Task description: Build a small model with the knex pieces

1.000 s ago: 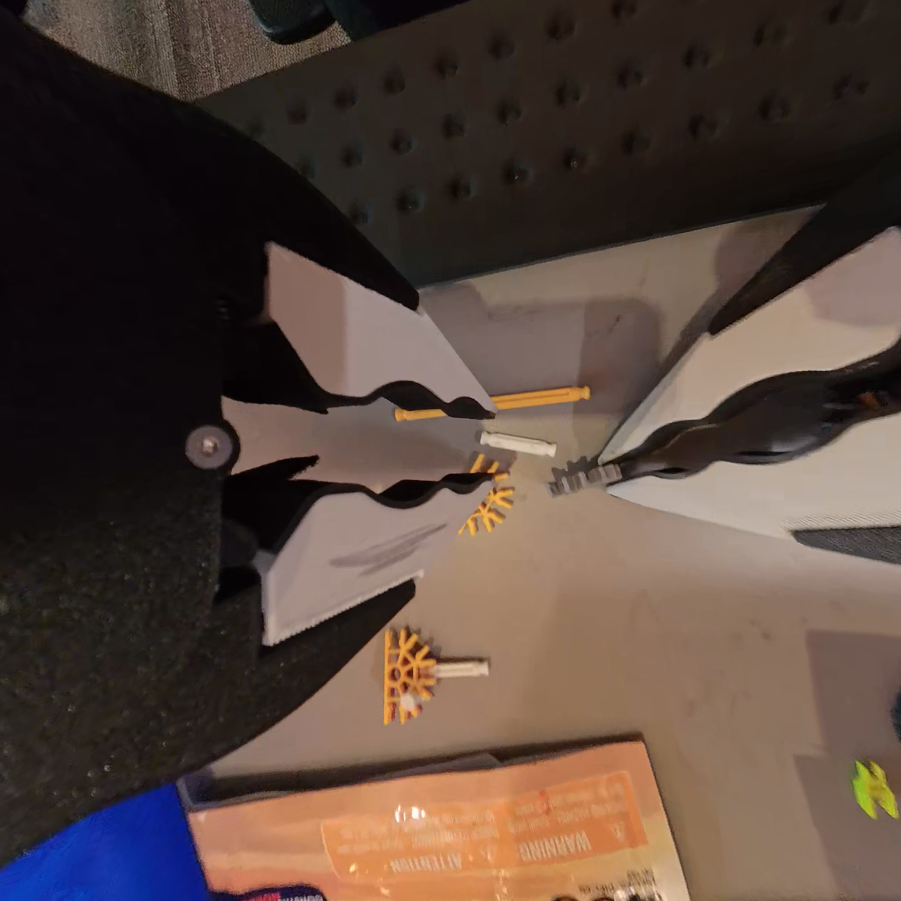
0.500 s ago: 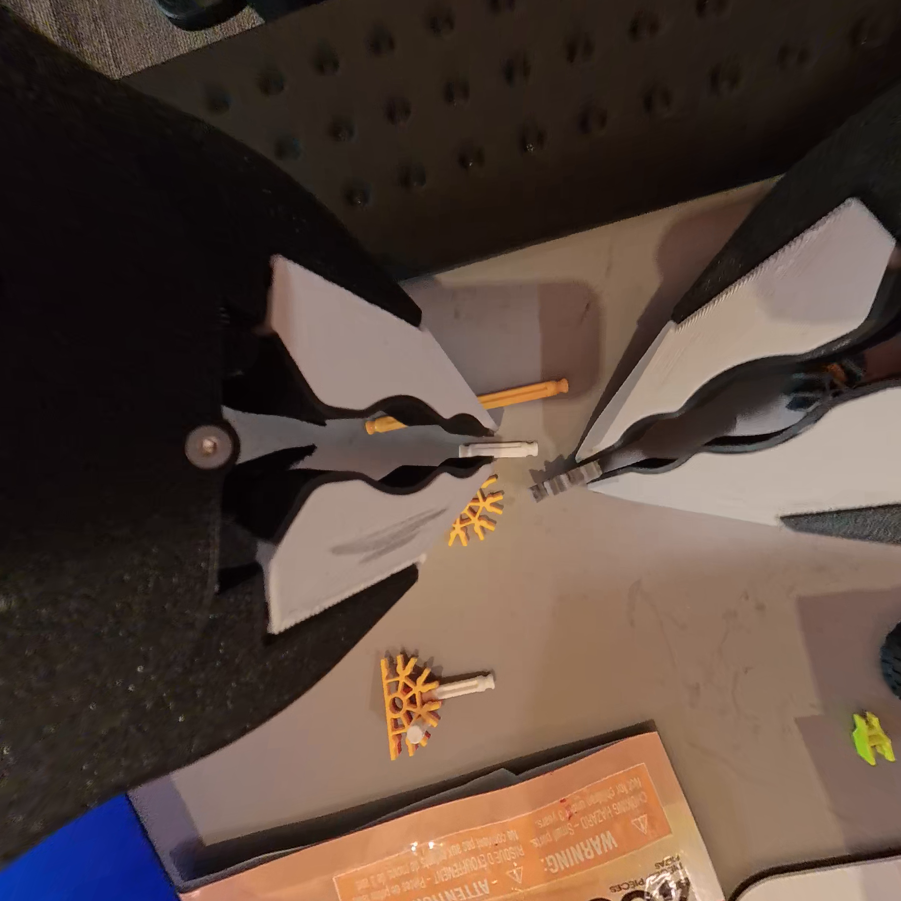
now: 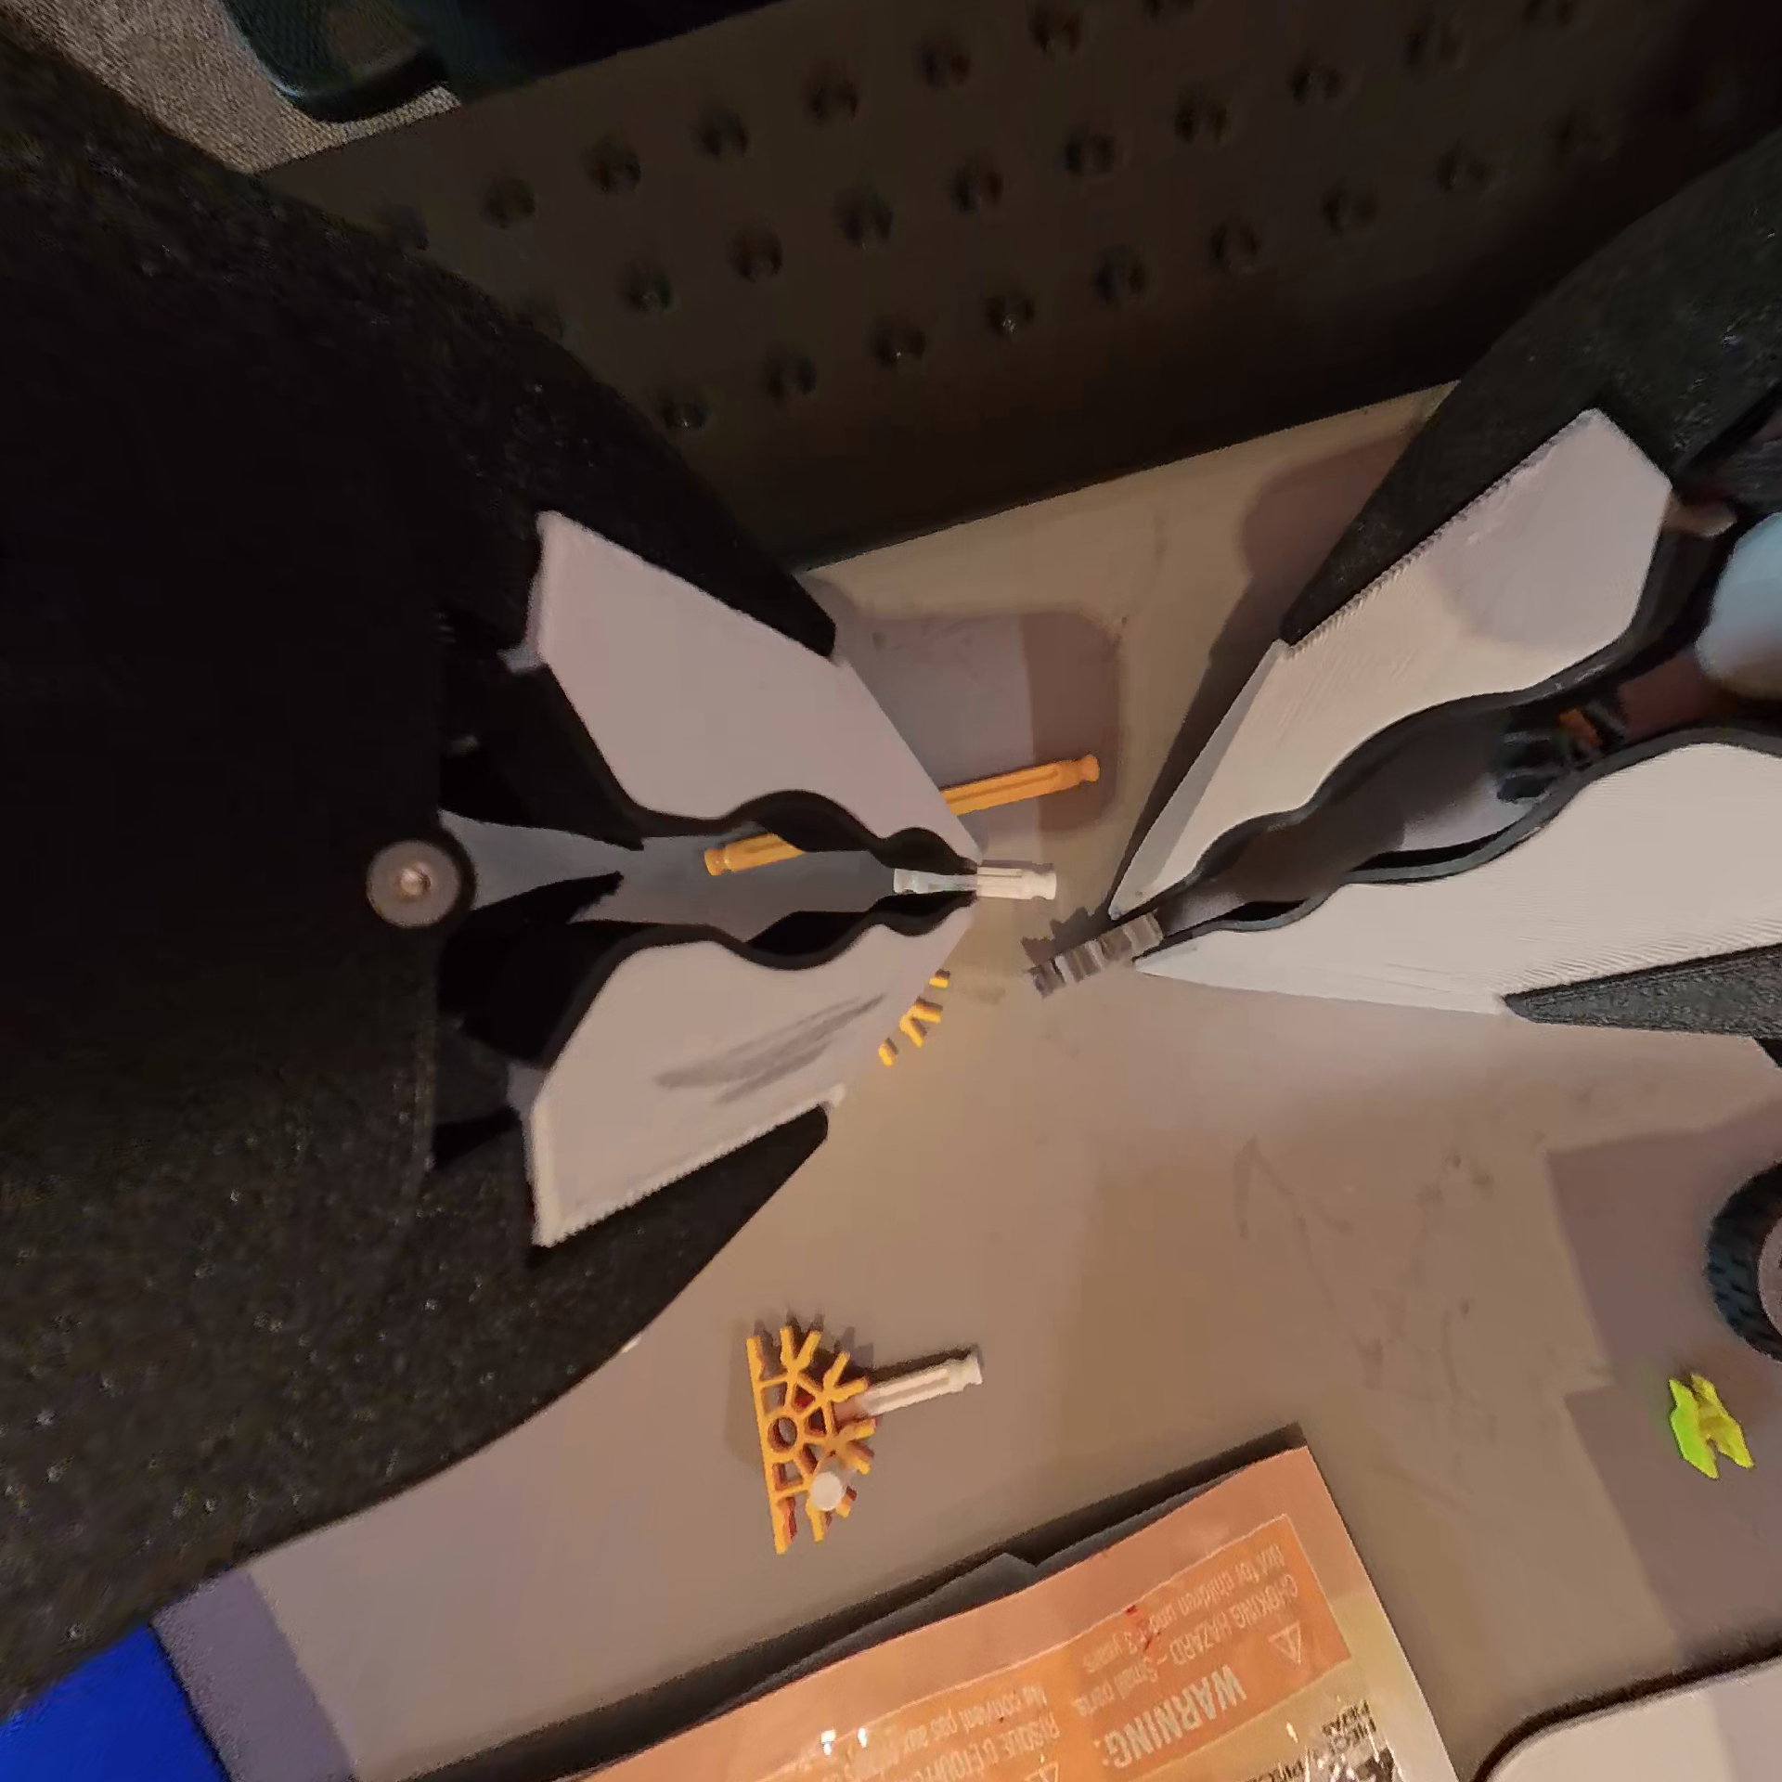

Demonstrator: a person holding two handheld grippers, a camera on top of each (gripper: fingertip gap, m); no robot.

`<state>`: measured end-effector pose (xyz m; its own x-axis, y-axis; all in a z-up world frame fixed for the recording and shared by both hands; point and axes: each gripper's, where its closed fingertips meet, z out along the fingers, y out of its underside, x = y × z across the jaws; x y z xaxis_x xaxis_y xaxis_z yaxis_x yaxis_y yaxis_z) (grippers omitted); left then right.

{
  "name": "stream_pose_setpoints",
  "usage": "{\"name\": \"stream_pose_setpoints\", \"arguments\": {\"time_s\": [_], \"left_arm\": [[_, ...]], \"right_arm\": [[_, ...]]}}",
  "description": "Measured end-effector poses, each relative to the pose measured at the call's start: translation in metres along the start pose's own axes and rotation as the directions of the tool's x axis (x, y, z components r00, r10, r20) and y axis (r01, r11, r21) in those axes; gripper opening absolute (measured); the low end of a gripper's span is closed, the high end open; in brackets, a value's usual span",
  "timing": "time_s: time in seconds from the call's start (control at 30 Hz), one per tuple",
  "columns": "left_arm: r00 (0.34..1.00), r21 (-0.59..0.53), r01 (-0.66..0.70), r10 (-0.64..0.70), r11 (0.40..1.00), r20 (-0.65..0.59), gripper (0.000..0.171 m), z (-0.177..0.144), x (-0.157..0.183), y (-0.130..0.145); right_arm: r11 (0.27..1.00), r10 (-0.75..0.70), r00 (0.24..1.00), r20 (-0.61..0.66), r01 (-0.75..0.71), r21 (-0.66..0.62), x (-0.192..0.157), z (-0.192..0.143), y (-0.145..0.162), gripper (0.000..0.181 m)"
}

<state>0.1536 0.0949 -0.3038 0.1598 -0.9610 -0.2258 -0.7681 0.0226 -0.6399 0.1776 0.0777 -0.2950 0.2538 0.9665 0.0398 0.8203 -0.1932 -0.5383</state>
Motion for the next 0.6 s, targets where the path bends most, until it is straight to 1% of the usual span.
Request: {"name": "stream_pose_setpoints", "arguments": {"time_s": [0.07,0.13,0.23,0.33,0.43,0.6], "left_arm": [[1.0,-0.002,-0.002,0.002,1.0,0.0,0.005,0.0,0.0,0.0],[1.0,-0.004,-0.003,0.003,1.0,0.001,0.005,0.001,0.0,-0.001],[1.0,-0.006,-0.004,0.004,1.0,0.005,0.005,0.001,0.0,-0.001],[1.0,-0.005,-0.002,0.002,1.0,0.007,0.005,0.001,0.0,-0.001],[1.0,-0.005,0.003,-0.003,1.0,0.008,0.005,0.001,0.0,-0.001],[1.0,-0.012,0.012,-0.012,1.0,0.02,0.005,0.001,0.0,-0.001]], "right_arm": [[1.0,-0.012,1.0,-0.009,0.012,-0.026,0.0,0.003,0.004,0.005],[0.998,-0.027,0.999,-0.032,0.025,-0.06,0.002,0.007,0.008,0.011],[0.998,-0.039,0.999,-0.03,0.037,-0.047,0.0,0.009,0.004,0.004],[0.999,-0.032,0.999,-0.021,0.032,-0.037,-0.001,0.007,0.004,0.004],[0.999,0.033,0.999,-0.038,-0.032,0.013,0.005,-0.002,0.0,0.004],[0.967,0.221,0.973,-0.061,-0.21,0.147,0.022,-0.017,-0.01,0.004]]}}
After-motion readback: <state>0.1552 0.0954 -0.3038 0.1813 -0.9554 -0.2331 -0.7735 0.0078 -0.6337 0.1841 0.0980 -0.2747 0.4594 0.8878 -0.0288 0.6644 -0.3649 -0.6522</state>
